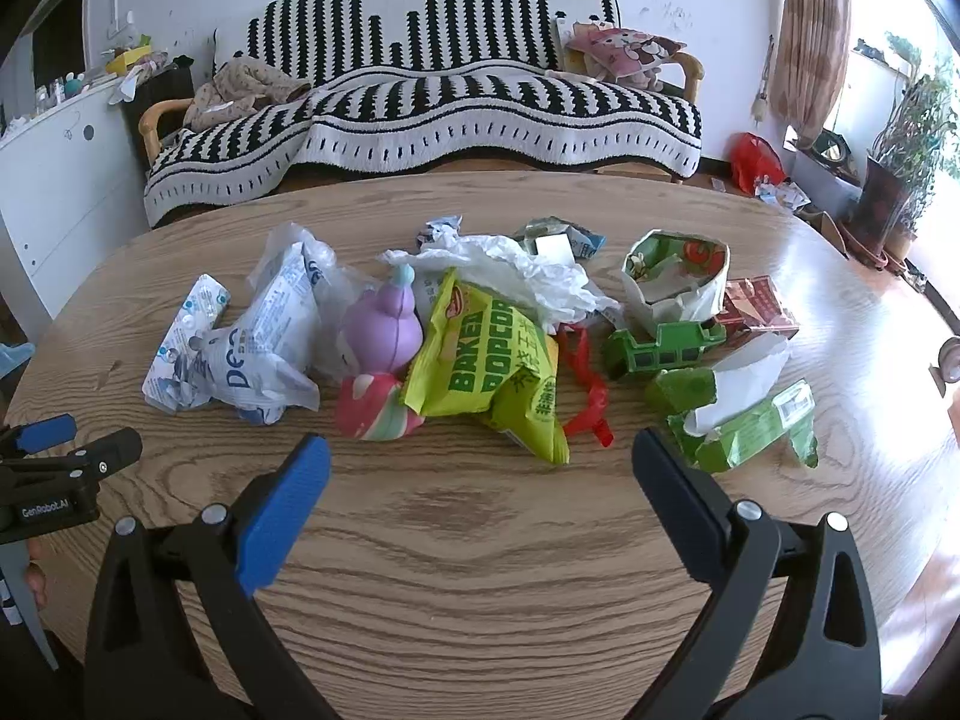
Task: Collect trash
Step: 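Move both tools toward the trash on the table, then grasp the silver blister pack with the left tool while the right tool grasps the purple-pink toy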
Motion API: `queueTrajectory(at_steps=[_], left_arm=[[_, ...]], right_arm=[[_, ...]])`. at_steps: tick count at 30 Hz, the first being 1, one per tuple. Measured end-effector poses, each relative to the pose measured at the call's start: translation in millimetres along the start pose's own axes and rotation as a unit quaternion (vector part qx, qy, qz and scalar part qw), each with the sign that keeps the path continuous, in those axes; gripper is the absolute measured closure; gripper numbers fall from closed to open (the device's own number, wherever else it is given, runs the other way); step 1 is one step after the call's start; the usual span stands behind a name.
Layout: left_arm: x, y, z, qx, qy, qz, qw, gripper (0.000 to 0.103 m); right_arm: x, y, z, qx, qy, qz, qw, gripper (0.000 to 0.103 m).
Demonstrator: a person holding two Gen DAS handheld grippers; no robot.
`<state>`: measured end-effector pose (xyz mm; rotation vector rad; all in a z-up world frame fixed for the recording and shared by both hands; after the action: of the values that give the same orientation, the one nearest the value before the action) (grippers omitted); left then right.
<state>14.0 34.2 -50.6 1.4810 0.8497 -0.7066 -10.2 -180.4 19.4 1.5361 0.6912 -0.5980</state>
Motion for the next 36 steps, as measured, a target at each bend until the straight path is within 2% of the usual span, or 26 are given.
queueTrajectory(at_steps=[7, 12, 15, 21, 22, 25, 26, 27, 30, 33, 36], left_arm=[[0.1, -1.4, -6.2, -0.013, -0.003, 0.003, 0.9999, 0.006], [-7.6, 3.7, -24.2, -0.031, -0.003, 0.017, 0.9994, 0.006], [-6.5, 7.3, -26.6, -0.035, -0.001, 0.017, 0.9992, 0.006], [-2.5, 32.2, -11.5, -0.036, -0.016, 0.022, 0.999, 0.006], [0.2, 37.8, -8.1, -0.03, -0.012, 0.024, 0.9992, 0.006], [18.5, 50.7, 3.2, -0.009, 0.01, 0.011, 0.9998, 0.006], [24.8, 53.5, 5.3, -0.006, 0.015, 0.005, 0.9999, 0.006], [31.2, 56.4, 7.7, -0.002, 0.019, 0.0, 0.9998, 0.006], [41.8, 63.4, 10.3, 0.008, 0.026, -0.003, 0.9996, 0.006], [52.8, 68.2, 11.7, 0.016, 0.021, -0.012, 0.9996, 0.006], [60.3, 72.4, 10.5, 0.019, 0.021, -0.015, 0.9995, 0.006]], right_arm=[[0.6, 0.7, 1.6, 0.004, 0.002, 0.001, 1.0, 0.006], [-7.4, 5.0, 4.0, 0.03, 0.027, 0.02, 0.999, 0.006], [-10.1, 8.0, 3.4, 0.041, 0.048, 0.026, 0.998, 0.006], [-16.0, 17.0, -8.2, 0.07, 0.118, 0.037, 0.99, 0.006], [-14.9, 21.2, -10.4, 0.068, 0.119, 0.039, 0.99, 0.006], [-3.4, 35.3, -25.3, 0.008, 0.112, 0.033, 0.993, 0.007], [3.5, 37.6, -29.5, -0.01, 0.105, 0.027, 0.994, 0.009], [7.4, 38.3, -31.7, -0.013, 0.109, 0.022, 0.994, 0.016], [23.5, 35.4, -40.0, -0.004, 0.142, -0.013, 0.99, 0.028], [32.5, 36.8, -42.2, -0.011, 0.14, -0.019, 0.99, 0.031], [41.8, 45.1, -41.7, -0.017, 0.136, -0.02, 0.99, 0.039]])
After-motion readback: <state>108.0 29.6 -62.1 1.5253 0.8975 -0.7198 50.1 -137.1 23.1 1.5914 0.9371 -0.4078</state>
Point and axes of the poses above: each gripper's, at about its wrist camera, not at the fingertips, and x roughly the way its jaws point, z to its right, y to its top, the point moved 9 cm from there along x, roughly the way its jaws point, and after that the axes turned 8 degrees about y, right-handed, at the moved point
